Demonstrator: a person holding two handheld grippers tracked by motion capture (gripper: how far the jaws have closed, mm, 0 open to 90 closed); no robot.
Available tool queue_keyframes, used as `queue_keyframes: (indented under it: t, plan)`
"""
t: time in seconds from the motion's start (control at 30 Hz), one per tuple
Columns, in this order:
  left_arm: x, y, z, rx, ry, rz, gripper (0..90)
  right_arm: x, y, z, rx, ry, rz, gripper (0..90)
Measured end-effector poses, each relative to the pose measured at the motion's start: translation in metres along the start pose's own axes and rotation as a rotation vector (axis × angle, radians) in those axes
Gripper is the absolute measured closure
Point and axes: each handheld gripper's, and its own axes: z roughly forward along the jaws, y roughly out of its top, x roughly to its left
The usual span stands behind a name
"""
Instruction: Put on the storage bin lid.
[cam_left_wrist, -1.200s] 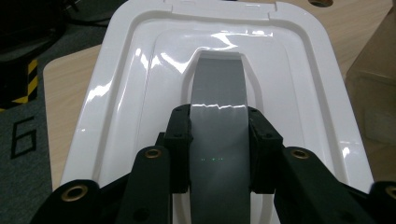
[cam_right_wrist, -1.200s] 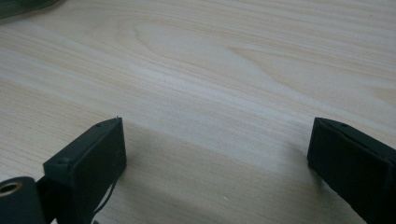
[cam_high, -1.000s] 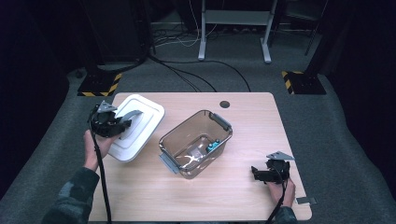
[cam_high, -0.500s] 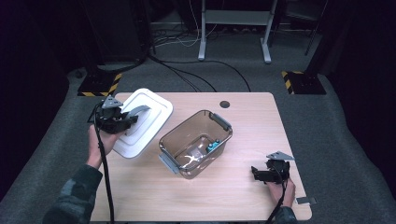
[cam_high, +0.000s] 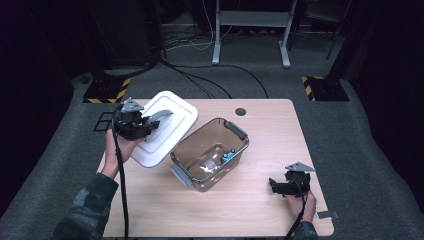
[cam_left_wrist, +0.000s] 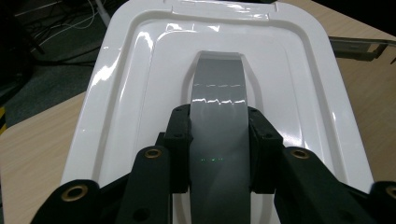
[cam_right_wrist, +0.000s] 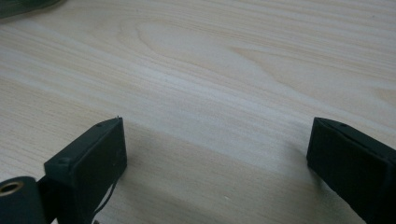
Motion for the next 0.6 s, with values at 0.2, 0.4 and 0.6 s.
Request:
queue_keyframes:
  t: [0.2, 0.4, 0.6]
  plan:
    - [-0.012, 0.010, 0.007, 0.007, -0.017, 0.021, 67.0, 0.000, 0.000, 0.000, 0.000, 0.000, -0.001, 4.2]
    - [-0.025, 0.019, 0.014, 0.017, -0.041, 0.043, 67.0, 0.000, 0.000, 0.000, 0.000, 0.000, -0.001, 4.3]
    - [-0.039, 0.027, 0.023, 0.026, -0.059, 0.066, 67.0, 0.000, 0.000, 0.000, -0.001, -0.001, -0.003, 4.5]
